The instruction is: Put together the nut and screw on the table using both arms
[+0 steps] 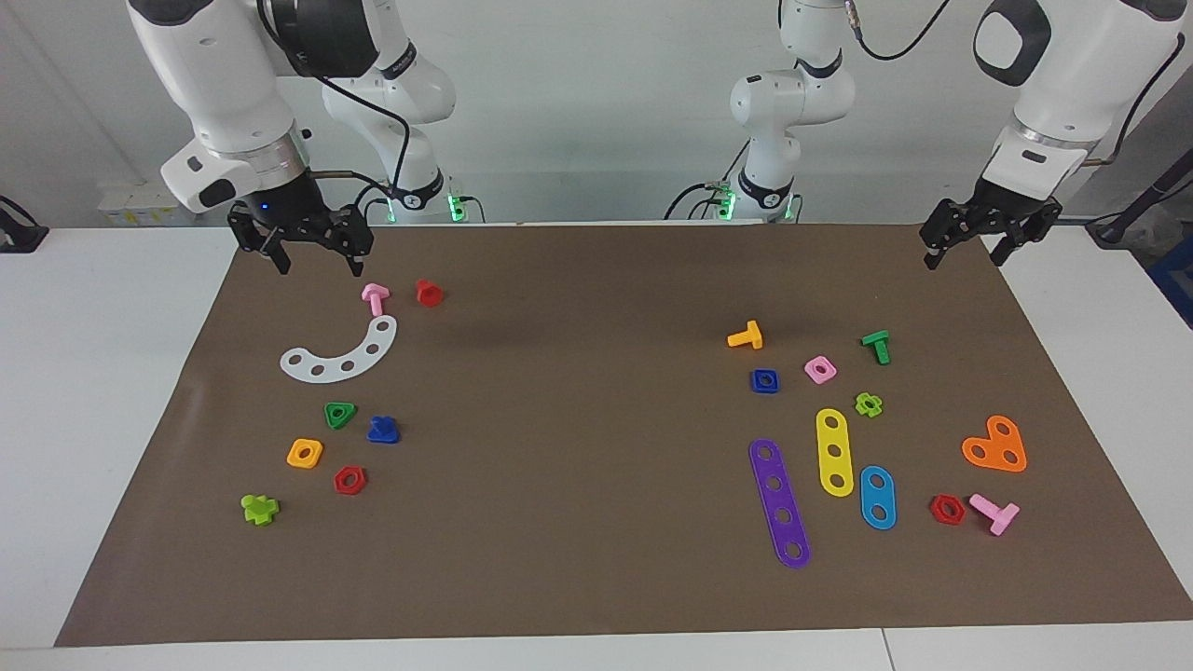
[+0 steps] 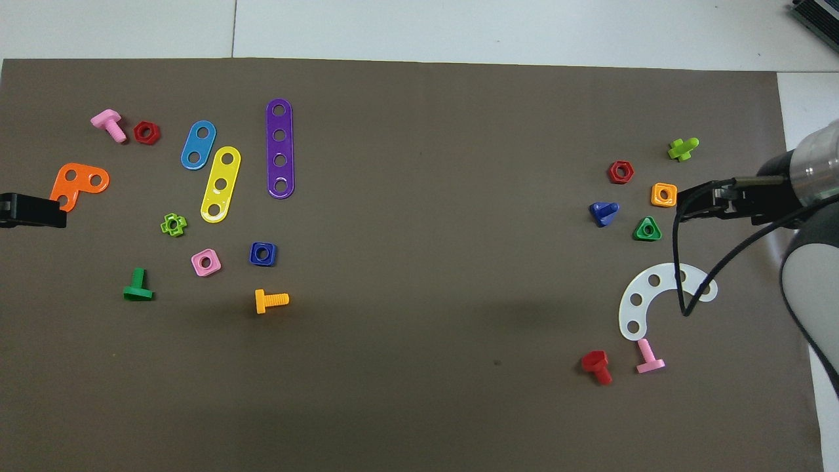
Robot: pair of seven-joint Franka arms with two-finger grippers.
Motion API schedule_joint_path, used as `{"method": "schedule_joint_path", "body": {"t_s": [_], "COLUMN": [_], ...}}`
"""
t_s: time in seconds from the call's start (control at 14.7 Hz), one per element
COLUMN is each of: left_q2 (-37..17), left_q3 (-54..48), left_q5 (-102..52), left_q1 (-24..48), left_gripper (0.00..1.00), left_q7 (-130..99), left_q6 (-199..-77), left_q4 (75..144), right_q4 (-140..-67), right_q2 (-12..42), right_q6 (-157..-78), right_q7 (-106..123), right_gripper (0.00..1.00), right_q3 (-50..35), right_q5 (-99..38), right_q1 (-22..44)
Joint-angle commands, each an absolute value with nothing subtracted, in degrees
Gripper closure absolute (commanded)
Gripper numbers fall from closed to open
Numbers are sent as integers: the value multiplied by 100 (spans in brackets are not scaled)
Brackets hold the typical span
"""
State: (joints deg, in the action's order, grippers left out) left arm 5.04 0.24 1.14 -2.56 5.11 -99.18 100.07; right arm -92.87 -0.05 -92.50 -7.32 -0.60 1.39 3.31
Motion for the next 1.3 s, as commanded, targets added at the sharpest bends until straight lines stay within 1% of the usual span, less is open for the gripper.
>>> {"method": "schedule_joint_path", "body": {"t_s": [0.0,0.34,0.55,0.68,0.89,1.02,1.23], "left_q2": [571,571,571,571,571,571,571], "left_q3": [26,26,26,26,26,26,26], "left_q5": [264,264,264,264,264,264,264], "left_q1": [-255,-255,-255,-255,-255,-255,-255], "left_gripper": [0,0,0,0,0,0,0], "left_q7": [554,554,554,554,554,554,554], "left_q6": [-9861,-9861,-9861,-9861,-9861,-9861,-9861], "left_q4": [10055,10055,10055,10055,10055,10055,10055], "right_q4": [-9255,-9255,-9403,-9597,-10150,-10195,-10204], "right_q2": [9,9,26,105,193,525,1027], "right_q6": [-9176,-9237,-9509,-9807,-10641,-10950,-11626], "right_q7": [-606,-527,-528,-519,-369,-360,-360], "right_gripper": [0,0,1,1,2,3,6], "right_q3": [-70,-53,-53,-53,-53,-53,-53], "right_q5": [0,0,-9,-9,-9,0,0], "right_q1": [246,194,194,185,185,185,237]}}
